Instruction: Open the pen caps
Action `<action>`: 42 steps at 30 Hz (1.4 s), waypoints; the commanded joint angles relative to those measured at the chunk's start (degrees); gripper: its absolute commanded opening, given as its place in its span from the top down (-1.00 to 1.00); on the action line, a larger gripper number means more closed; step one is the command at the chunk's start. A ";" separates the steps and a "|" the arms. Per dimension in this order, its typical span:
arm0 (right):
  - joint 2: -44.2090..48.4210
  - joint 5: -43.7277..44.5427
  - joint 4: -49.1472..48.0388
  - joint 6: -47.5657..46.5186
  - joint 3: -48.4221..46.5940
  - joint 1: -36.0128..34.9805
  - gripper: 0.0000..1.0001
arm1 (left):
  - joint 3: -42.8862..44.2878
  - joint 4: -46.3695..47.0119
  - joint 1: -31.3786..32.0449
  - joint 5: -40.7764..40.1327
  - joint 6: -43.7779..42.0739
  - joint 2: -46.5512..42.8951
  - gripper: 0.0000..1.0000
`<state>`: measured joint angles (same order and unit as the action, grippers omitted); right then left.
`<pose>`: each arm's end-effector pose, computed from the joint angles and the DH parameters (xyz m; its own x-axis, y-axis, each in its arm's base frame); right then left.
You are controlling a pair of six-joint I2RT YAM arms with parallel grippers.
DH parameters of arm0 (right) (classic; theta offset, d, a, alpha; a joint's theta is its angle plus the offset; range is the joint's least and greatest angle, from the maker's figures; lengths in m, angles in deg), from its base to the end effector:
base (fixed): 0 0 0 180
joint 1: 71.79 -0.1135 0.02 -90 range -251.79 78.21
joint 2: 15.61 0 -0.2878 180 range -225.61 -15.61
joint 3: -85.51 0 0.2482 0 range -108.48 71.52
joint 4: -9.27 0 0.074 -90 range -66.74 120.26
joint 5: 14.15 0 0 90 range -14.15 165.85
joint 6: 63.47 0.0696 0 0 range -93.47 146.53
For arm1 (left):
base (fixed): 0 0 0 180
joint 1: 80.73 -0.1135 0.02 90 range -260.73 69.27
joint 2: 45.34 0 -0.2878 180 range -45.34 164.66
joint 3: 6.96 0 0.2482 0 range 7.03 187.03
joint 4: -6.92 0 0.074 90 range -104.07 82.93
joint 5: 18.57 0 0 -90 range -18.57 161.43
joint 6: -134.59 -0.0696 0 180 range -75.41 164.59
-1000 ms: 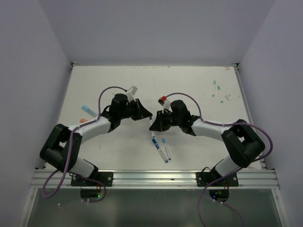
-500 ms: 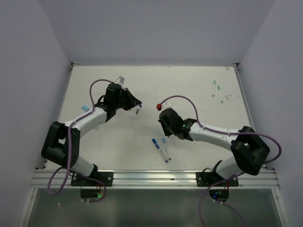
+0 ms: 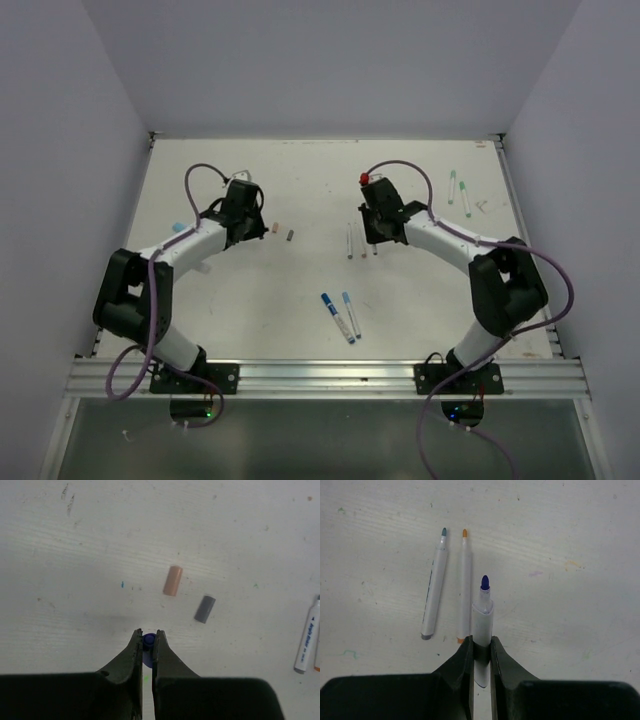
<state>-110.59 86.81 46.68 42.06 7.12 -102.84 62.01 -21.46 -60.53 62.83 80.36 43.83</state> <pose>0.3208 0.1777 0.2142 -0.7777 -0.1614 -0.6075 -0.2101 0.9776 0.0092 0.3257 -0.1088 0.2085 -0.7163 -0.3523 -0.6023 -0.2097 0.9320 -0.2957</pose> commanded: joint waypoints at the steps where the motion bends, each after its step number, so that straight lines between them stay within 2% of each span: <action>1: -3.88 -1.03 2.24 -1.47 -3.71 0.46 1.00 | 3.11 -2.66 -0.96 -5.73 -2.46 3.28 1.00; 9: -7.76 1.25 0.49 -1.82 -3.36 1.43 1.00 | 5.40 0.59 -3.77 -1.52 -3.42 8.83 1.00; 18: -13.56 -1.12 -1.44 -1.64 -4.42 1.60 0.92 | 5.14 5.07 -4.47 1.92 -4.30 13.48 0.98; 24: -13.74 -1.21 -2.68 -1.47 -3.80 1.69 0.72 | 5.22 6.48 -5.53 3.59 -4.13 14.72 0.72; 25: -13.57 -1.12 -2.94 -1.47 -3.71 1.69 0.68 | 5.22 6.92 -5.62 3.94 -4.04 14.81 0.60; 30: -12.86 -2.00 -3.56 -1.03 -3.10 1.69 0.47 | 6.54 6.49 -5.70 4.82 -4.04 15.51 0.39; 31: -12.60 -2.08 -3.47 -1.03 -2.84 1.69 0.44 | 7.06 6.13 -5.70 4.82 -4.13 15.34 0.28; 36: -8.83 -0.08 -3.82 -0.76 -1.87 1.61 0.13 | 7.95 3.51 -5.79 2.19 -3.95 12.62 -0.11; 37: -8.12 0.55 -3.65 -0.50 -1.78 1.60 0.10 | 8.38 2.62 -5.71 1.40 -3.87 12.09 -0.13; 38: -7.07 0.64 -3.12 -0.33 -1.78 1.52 -0.02 | 9.26 1.57 -5.79 -0.69 -3.95 11.56 -0.16; 41: -5.49 1.16 -1.37 -0.67 -2.22 0.73 -0.08 | 10.06 -2.12 -6.40 -4.39 -3.51 9.02 -0.24; 42: -3.91 4.47 -1.10 -1.28 -2.22 -0.75 -0.11 | 10.14 -3.35 -6.84 -4.76 -3.51 7.36 -0.26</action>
<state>-120.01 86.33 44.54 41.21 5.24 -101.68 69.20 -21.00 -65.88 63.11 77.73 56.72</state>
